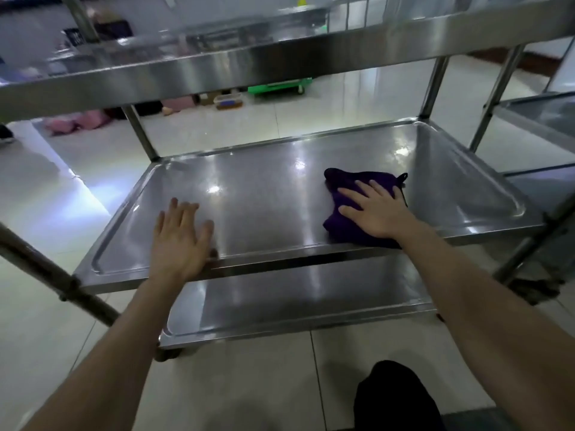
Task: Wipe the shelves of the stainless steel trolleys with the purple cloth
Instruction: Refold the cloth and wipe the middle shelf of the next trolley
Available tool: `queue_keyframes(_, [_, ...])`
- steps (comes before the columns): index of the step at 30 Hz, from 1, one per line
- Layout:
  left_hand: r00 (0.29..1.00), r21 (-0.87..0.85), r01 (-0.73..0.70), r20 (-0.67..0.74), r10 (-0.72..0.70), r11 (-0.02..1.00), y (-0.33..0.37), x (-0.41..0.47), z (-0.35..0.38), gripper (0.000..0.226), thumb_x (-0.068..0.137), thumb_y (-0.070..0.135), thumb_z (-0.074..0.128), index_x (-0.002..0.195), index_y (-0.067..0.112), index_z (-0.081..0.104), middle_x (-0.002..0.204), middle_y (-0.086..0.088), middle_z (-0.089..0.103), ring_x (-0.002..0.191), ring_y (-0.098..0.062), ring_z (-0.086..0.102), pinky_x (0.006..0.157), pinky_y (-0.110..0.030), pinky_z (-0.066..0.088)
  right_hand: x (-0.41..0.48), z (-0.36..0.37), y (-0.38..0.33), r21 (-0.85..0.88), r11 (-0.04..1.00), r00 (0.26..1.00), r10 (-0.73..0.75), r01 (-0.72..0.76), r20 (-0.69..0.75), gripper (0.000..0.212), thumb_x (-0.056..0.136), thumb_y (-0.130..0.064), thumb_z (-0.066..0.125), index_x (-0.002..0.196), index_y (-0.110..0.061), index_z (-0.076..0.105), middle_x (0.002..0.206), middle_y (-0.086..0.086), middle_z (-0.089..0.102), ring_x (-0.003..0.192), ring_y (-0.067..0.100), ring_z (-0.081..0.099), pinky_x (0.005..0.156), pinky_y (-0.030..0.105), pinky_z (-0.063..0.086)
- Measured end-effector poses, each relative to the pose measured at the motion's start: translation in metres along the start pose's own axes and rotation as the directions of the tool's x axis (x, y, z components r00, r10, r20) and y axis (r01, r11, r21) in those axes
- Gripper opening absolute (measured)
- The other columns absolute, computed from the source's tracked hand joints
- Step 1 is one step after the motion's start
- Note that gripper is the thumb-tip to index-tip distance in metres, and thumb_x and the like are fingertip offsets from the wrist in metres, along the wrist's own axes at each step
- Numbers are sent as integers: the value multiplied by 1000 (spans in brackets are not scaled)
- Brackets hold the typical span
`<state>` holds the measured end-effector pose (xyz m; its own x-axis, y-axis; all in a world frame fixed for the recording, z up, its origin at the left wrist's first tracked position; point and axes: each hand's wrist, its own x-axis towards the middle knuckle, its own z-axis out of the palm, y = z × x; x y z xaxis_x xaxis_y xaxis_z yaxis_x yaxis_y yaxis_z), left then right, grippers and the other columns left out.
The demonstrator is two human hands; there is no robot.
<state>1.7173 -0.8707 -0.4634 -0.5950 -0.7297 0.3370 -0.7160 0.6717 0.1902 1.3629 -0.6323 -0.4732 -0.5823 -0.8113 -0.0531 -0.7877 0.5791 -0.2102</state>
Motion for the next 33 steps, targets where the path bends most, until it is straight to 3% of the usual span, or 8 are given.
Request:
queue_keyframes(3, [998,-150,-27,52,35,988,83,7,10,71,111,58,21,164,14,37,176,-9,30,168,-21,6,136,-46,3,-2,0,-1,-19,999,1000,25,-26,-4,71,100,-83,15,166,-57,11,181,-6,1,167,26,-3,129,66,-8])
queue_keyframes(6, [990,-103,-69,118,81,992,140,12,27,68,114,52,19,170,14,24,180,-10,18,168,-22,-2,136,-47,-1,-3,-2,-2,-2,1000,1000,10,-10,7,76,96,-88,13,166,-58,10,181,-6,0,167,26,-4,128,66,-9])
queue_keyframes(9, [984,2,-53,168,52,999,145,9,42,72,112,50,19,172,11,9,181,-12,6,168,-26,-9,136,-50,-3,4,-5,10,9,1000,1000,-11,11,26,77,93,-89,12,164,-61,9,181,-7,1,167,25,-5,128,65,-9])
queue_keyframes(18, [976,-49,-63,205,72,997,143,5,44,81,106,56,6,172,11,-1,182,-11,2,168,-23,-11,136,-50,0,145,-33,30,-15,986,981,169,-168,92,78,96,-85,22,167,-55,11,182,-5,-2,167,31,-7,125,71,-11])
queue_keyframes(20, [977,-68,-82,194,94,994,146,4,41,83,103,58,4,173,12,-1,182,-9,2,167,-21,-12,136,-49,-1,173,-34,-4,-13,990,986,141,-140,84,74,99,-80,25,167,-53,16,182,-3,1,166,34,-5,124,73,-11])
queue_keyframes(26, [986,-53,-78,146,85,996,137,12,47,82,105,59,9,172,13,-2,182,-7,1,167,-19,-10,137,-47,0,177,-3,-116,-21,987,983,-159,161,93,67,102,-73,25,166,-52,21,181,0,7,166,36,-2,123,75,-12])
queue_keyframes(30, [990,-102,-52,126,64,993,137,15,46,75,111,53,17,172,11,3,182,-9,6,168,-20,-7,137,-48,2,139,4,-102,-5,969,963,-246,248,110,62,105,-70,24,166,-55,19,181,-7,6,167,24,-3,127,67,-11])
queue_keyframes(33, [988,-99,-48,141,62,994,138,13,43,78,108,53,15,172,8,6,181,-12,8,168,-22,-5,137,-48,2,116,-8,-42,6,987,981,-163,163,101,63,104,-72,23,165,-57,19,180,-13,6,167,17,-2,130,61,-9])
